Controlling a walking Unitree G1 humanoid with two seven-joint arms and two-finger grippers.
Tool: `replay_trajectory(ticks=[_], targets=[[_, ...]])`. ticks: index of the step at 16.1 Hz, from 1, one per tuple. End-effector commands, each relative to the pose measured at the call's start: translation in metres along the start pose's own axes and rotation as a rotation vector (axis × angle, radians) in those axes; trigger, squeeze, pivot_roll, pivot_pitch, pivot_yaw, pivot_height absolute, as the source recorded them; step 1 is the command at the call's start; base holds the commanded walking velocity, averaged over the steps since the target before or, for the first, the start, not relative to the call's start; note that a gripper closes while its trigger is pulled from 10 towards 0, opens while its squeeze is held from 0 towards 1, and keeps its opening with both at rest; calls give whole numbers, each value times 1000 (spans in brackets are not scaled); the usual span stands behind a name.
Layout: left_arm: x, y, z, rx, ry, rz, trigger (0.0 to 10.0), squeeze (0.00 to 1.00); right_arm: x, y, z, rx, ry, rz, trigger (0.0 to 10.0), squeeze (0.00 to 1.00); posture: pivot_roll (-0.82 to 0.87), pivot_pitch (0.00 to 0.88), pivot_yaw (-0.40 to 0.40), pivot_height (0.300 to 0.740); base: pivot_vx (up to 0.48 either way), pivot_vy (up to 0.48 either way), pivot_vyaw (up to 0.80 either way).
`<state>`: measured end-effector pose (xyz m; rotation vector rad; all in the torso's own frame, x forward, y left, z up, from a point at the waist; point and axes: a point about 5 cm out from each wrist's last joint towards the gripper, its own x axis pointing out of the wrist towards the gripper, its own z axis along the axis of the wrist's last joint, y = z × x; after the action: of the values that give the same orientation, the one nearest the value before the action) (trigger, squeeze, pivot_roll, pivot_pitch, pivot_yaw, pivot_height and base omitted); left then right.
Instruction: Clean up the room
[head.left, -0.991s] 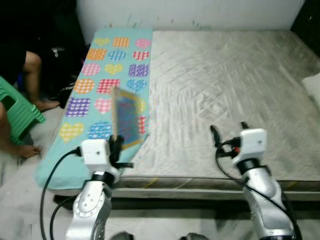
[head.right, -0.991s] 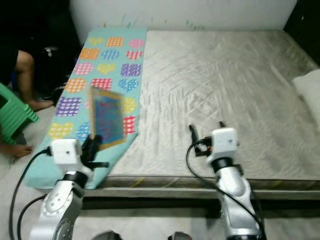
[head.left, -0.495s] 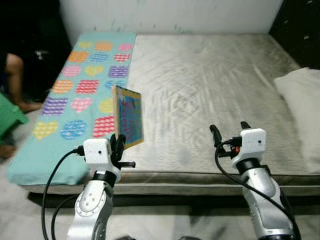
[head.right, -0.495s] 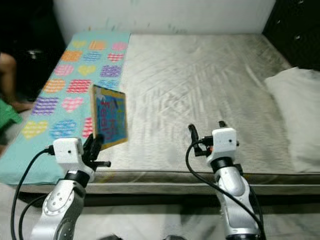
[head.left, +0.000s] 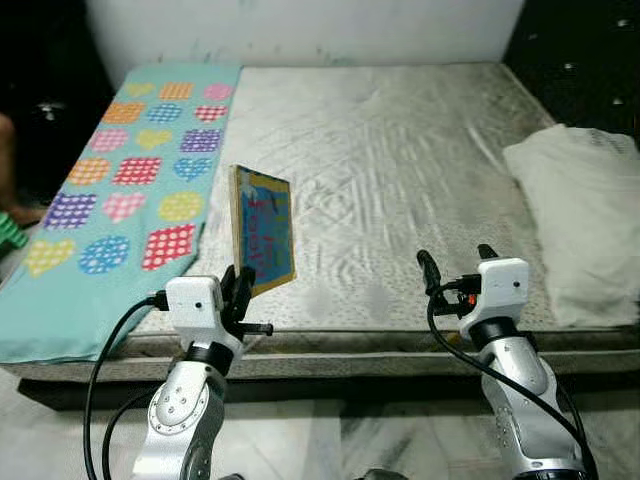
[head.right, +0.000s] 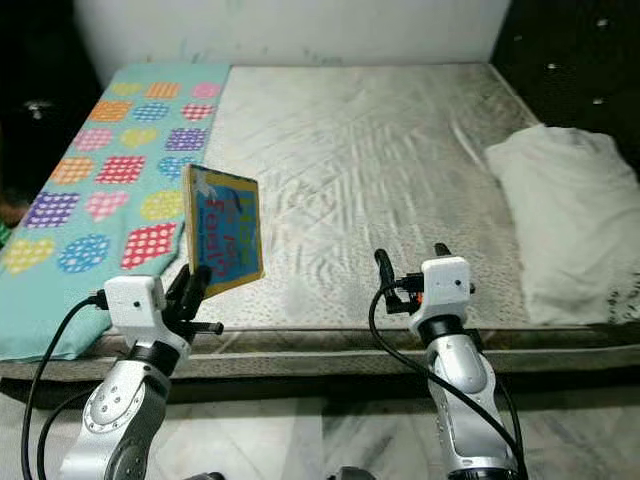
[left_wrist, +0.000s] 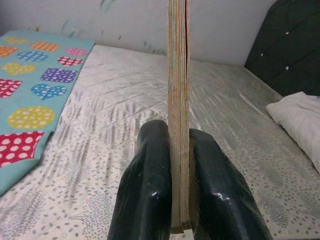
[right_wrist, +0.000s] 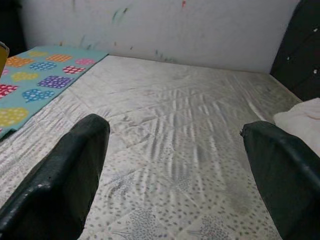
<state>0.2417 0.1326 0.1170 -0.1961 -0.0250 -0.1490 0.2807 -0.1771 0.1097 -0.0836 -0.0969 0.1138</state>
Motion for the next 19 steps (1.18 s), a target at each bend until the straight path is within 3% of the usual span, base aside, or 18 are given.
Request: replay_trajectory(ticks=[1, 15, 19], targets=[[0, 4, 12, 15, -61, 6, 10000, 0, 2, 3, 2, 4, -9, 4, 10000, 0, -137, 120, 5, 740, 262, 0, 0], [0, 5, 13, 10, -64, 1, 10000, 0, 2, 2, 1, 11, -7, 1, 10000, 0, -136, 121, 6, 740, 285, 0, 0], [0, 4, 11, -12, -54, 10, 10000, 0, 1, -1, 0, 5, -5, -5, 10000, 0, -137, 121, 8, 740, 0, 0, 0]])
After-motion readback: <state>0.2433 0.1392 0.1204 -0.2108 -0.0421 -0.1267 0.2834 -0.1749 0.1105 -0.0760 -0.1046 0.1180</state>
